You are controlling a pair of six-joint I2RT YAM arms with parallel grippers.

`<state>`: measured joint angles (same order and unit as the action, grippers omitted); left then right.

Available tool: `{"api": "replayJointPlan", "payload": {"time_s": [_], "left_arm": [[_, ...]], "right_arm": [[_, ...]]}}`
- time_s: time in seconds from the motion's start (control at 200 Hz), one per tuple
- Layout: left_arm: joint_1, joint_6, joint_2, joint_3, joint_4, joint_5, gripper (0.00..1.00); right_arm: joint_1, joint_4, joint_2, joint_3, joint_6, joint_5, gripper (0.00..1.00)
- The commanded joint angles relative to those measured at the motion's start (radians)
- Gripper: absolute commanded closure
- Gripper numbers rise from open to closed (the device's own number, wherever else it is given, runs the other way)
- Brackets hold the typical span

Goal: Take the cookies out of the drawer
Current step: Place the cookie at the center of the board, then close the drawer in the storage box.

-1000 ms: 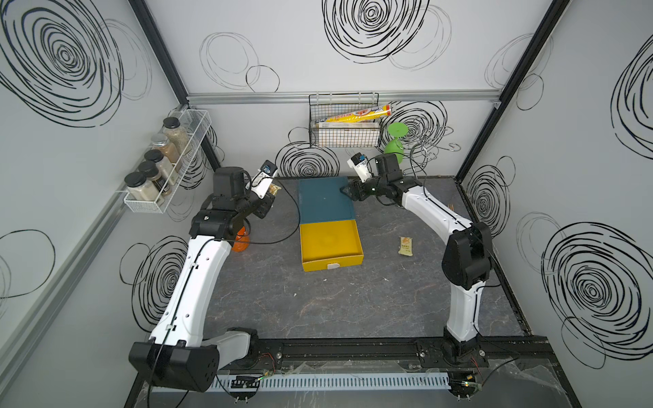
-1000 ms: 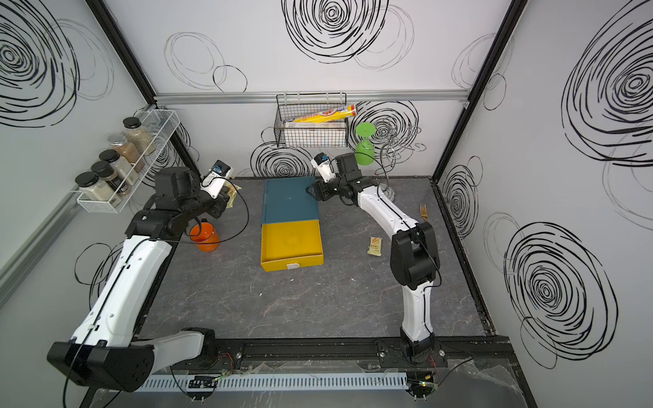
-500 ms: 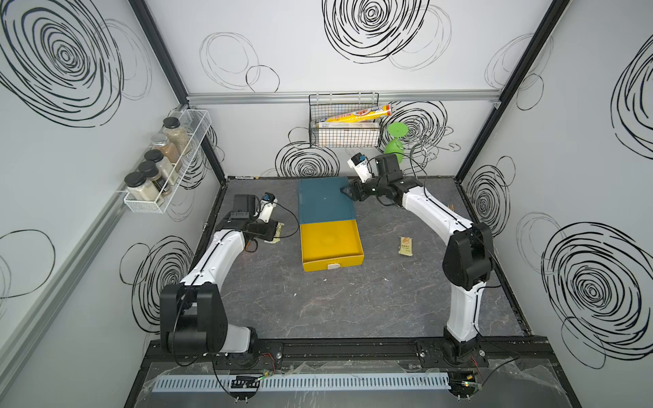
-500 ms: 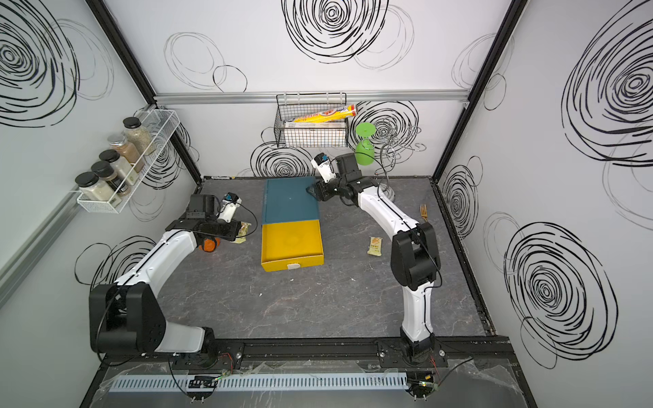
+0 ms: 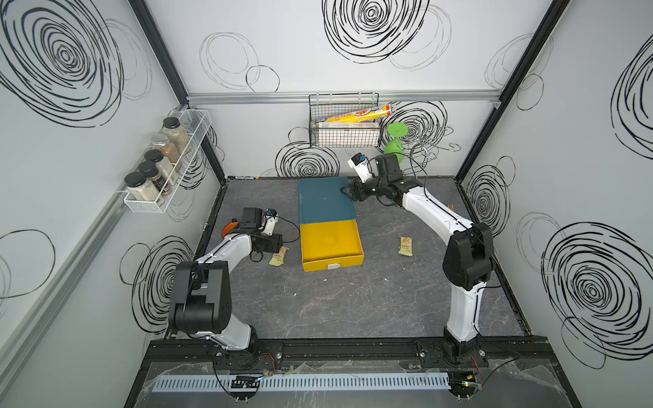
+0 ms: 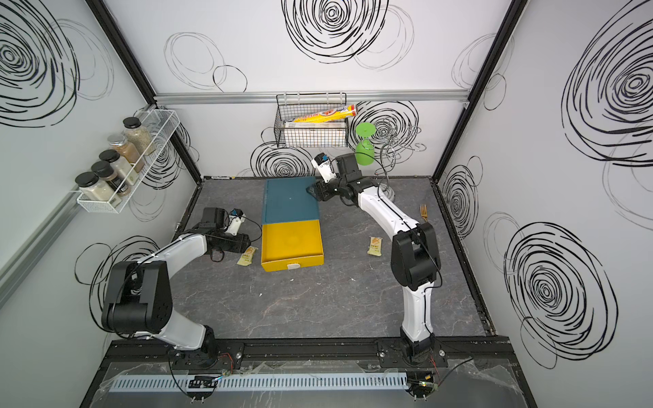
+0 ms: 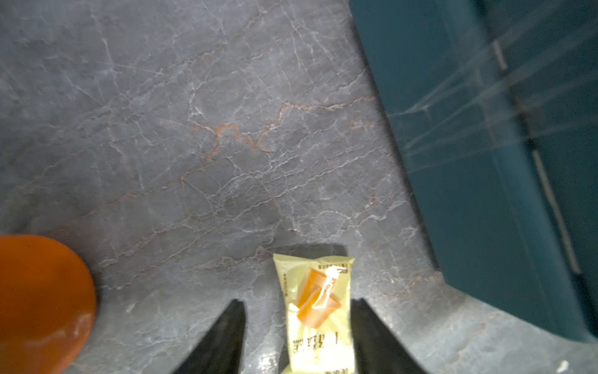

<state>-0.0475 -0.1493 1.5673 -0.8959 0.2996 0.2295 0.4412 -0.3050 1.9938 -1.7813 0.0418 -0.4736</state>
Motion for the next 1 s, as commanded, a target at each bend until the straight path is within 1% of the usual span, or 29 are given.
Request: {"api": "replayJointPlan", "payload": {"time_s": [0.0,0.08,0.13,0.21,0.315,0.365,0.456,0.516,0.536,0.556,0.586,0.606,0.631,0.661,0.676,0.681,0.701,0.721,0.741,0.746,0.806,0.861,0.886,0.926,0.996], "left_arm": [[0.0,0.015,-0.031,-0.029,-0.029,-0.022,0.18],[0.004,0.024,-0.091,-0.062,-0.007,-0.034,0.18],[0.013,0.038,-0.138,-0.102,0.017,-0.065,0.16],[0.044,0.048,-0.216,-0.211,0.054,-0.114,0.13],[0.152,0.036,-0.281,-0.35,0.075,-0.235,0.08],[0.222,0.033,-0.29,-0.406,0.079,-0.289,0.05],[0.343,0.002,-0.28,-0.473,0.071,-0.319,0.05],[0.407,-0.029,-0.259,-0.498,0.051,-0.314,0.09],[0.421,-0.04,-0.249,-0.505,0.044,-0.308,0.11],[0.433,-0.047,-0.236,-0.512,0.035,-0.305,0.16],[0.441,-0.048,-0.214,-0.532,0.029,-0.304,0.32],[0.444,-0.043,-0.198,-0.548,0.027,-0.297,0.4],[0.443,-0.036,-0.176,-0.571,0.026,-0.284,0.47],[0.442,-0.03,-0.148,-0.597,0.024,-0.277,0.59],[0.441,-0.03,-0.13,-0.611,0.025,-0.27,0.65],[0.44,-0.03,-0.126,-0.615,0.026,-0.268,0.67],[0.44,-0.031,-0.102,-0.635,0.03,-0.253,0.78],[0.44,-0.034,-0.078,-0.654,0.032,-0.239,0.9],[0.44,-0.035,-0.052,-0.674,0.035,-0.23,0.99],[0.44,-0.035,-0.046,-0.678,0.037,-0.228,1.0],[0.439,-0.031,0.037,-0.757,0.08,-0.203,1.0],[0.435,-0.026,0.116,-0.83,0.127,-0.193,1.0],[0.431,-0.015,0.147,-0.857,0.147,-0.19,1.0],[0.422,-0.014,0.191,-0.897,0.182,-0.148,1.0],[0.406,-0.008,0.245,-0.94,0.225,-0.083,1.0]], "right_arm": [[-0.004,-0.157,0.025,0.055,0.034,0.055,0.39],[-0.005,-0.15,0.014,0.055,0.027,0.049,0.36],[-0.004,-0.139,0.003,0.057,0.017,0.046,0.34],[-0.005,-0.122,-0.018,0.056,0.002,0.043,0.31],[-0.005,-0.077,-0.067,0.055,-0.029,0.035,0.3],[-0.005,-0.056,-0.095,0.054,-0.047,0.031,0.3],[-0.005,-0.036,-0.16,0.062,-0.086,0.057,0.3],[-0.005,-0.023,-0.231,0.1,-0.117,0.111,0.32],[-0.004,-0.009,-0.266,0.131,-0.133,0.136,0.33],[-0.005,0.011,-0.302,0.17,-0.151,0.16,0.35],[-0.003,0.054,-0.369,0.247,-0.176,0.181,0.38],[-0.004,0.088,-0.416,0.307,-0.194,0.19,0.4],[-0.004,0.129,-0.477,0.381,-0.212,0.209,0.45],[0.003,0.183,-0.549,0.466,-0.234,0.242,0.58],[0.008,0.199,-0.584,0.501,-0.242,0.259,0.67],[0.01,0.203,-0.595,0.512,-0.244,0.264,0.69],[0.02,0.216,-0.638,0.555,-0.254,0.28,0.86],[0.026,0.227,-0.679,0.596,-0.265,0.289,0.99],[0.036,0.236,-0.712,0.635,-0.279,0.298,1.0],[0.04,0.237,-0.723,0.645,-0.282,0.301,1.0],[0.1,0.248,-0.816,0.746,-0.313,0.32,1.0],[0.201,0.279,-0.891,0.845,-0.342,0.361,1.0],[0.253,0.297,-0.923,0.892,-0.358,0.394,1.0],[0.348,0.335,-0.977,0.969,-0.383,0.454,1.0],[0.522,0.438,-1.057,1.112,-0.433,0.6,1.0]]}}
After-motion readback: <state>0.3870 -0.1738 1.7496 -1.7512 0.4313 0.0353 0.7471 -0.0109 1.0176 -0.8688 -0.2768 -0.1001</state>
